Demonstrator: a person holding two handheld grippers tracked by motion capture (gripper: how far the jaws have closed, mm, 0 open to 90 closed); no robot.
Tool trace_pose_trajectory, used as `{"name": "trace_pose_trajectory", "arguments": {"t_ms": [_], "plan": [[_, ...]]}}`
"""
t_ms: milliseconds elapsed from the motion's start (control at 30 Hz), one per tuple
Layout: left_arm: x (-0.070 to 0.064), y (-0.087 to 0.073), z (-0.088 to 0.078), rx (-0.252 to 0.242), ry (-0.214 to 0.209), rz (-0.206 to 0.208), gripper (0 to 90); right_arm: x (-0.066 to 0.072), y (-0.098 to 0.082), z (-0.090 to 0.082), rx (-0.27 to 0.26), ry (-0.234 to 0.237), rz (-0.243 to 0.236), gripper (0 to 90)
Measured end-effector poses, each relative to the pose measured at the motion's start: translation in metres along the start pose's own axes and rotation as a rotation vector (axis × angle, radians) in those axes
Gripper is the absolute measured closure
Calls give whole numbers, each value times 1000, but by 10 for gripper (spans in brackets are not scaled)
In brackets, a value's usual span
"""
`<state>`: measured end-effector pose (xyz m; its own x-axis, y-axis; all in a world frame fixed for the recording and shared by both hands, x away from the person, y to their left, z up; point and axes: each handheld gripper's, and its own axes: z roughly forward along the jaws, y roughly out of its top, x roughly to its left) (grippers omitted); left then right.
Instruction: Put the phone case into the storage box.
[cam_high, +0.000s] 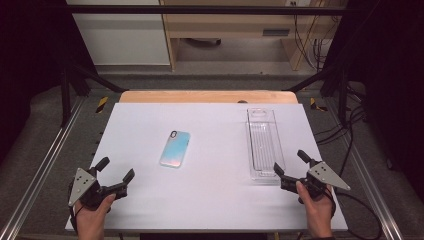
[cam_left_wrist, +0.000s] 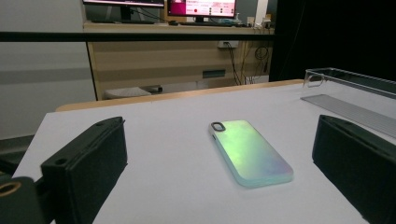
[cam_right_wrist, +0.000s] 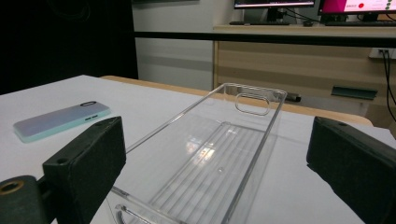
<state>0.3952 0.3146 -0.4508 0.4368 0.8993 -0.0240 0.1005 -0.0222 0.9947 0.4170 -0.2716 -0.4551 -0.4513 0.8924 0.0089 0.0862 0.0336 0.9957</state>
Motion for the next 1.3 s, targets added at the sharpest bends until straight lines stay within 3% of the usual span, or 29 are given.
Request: {"name": "trace_pose_trajectory", "arguments": {"t_ms": [233, 567, 767, 1300], "plan": [[-1, 0, 1, 29, 11, -13, 67, -1, -4, -4, 7, -14, 10, 51], [-5, -1, 5, 62, 13, -20, 134, 0, -5, -5, 6, -44, -18, 39], [-8, 0, 4, 84, 6, -28, 297, 0, -4, -4, 2, -49, -26, 41], [-18, 7, 19, 224, 18, 20, 788, 2, -5, -1, 17, -28, -46, 37]]}}
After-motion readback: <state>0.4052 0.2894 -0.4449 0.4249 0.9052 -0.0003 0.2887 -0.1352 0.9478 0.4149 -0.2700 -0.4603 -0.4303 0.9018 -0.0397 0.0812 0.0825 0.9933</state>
